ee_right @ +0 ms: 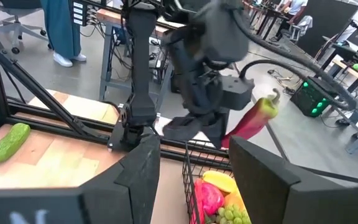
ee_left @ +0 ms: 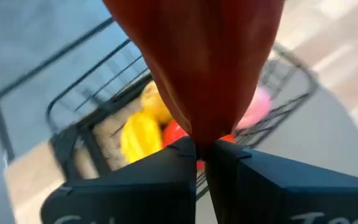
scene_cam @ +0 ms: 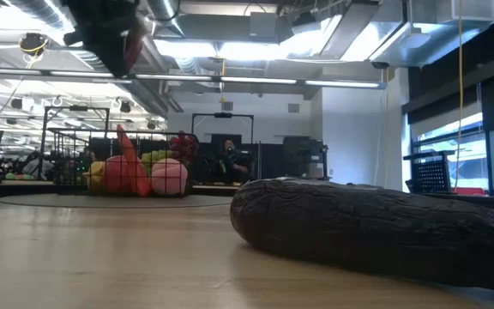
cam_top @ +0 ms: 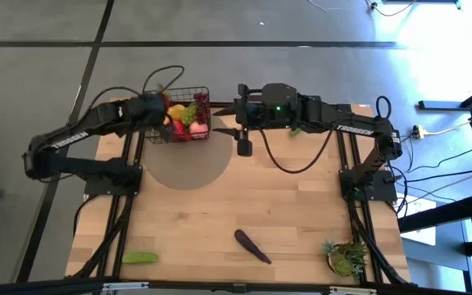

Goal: Build produce basket
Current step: Put the red chilli pepper into the black wire basket

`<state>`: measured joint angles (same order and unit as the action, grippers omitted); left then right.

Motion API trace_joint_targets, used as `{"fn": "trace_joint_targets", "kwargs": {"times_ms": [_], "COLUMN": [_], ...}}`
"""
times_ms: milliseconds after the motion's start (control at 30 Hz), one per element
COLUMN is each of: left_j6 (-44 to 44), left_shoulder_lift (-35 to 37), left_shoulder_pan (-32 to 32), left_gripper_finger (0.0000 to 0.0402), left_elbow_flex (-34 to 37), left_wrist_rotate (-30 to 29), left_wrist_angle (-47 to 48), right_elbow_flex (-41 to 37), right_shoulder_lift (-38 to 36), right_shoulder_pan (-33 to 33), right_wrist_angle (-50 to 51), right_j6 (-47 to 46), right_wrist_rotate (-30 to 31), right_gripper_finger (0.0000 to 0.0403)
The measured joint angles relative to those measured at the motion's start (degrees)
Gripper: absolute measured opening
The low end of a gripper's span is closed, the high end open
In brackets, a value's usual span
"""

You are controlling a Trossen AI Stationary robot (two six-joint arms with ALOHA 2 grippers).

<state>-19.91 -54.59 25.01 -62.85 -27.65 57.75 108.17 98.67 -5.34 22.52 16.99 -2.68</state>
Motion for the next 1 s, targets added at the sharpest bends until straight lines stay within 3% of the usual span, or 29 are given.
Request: {"fn": "trace_joint_targets", "kwargs": {"times_ms": [167, 467, 667, 1000], "left_j6": [-4.0, -6.9, -8.2, -6.5], "left_shoulder_lift": [-0.6, -1.1, -2.9, -9.8], "left_shoulder_pan": [6.1, 15.6, 18.9, 21.8], "left_gripper_finger": [0.0000, 0.0000, 0.0000, 0.0000], "left_elbow_flex": [0.0, 0.0, 0.0, 0.9], "left_wrist_rotate": [0.9, 7.9, 12.3, 12.8], "left_wrist_angle": [3.3, 6.7, 7.5, 6.1], "right_elbow_flex": [0.0, 0.0, 0.0, 0.0], "right_shoulder_lift": [0.0, 0.0, 0.0, 0.0], "right_shoulder_pan": [0.0, 0.0, 0.0, 0.0], "right_wrist_angle": [0.0, 0.0, 0.0, 0.1], "right_j6": [0.0, 0.0, 0.0, 0.0], "right_wrist_rotate": [0.0, 0.0, 0.0, 0.0], "right_gripper_finger": [0.0192, 0.0192, 0.0192, 0.0192]}}
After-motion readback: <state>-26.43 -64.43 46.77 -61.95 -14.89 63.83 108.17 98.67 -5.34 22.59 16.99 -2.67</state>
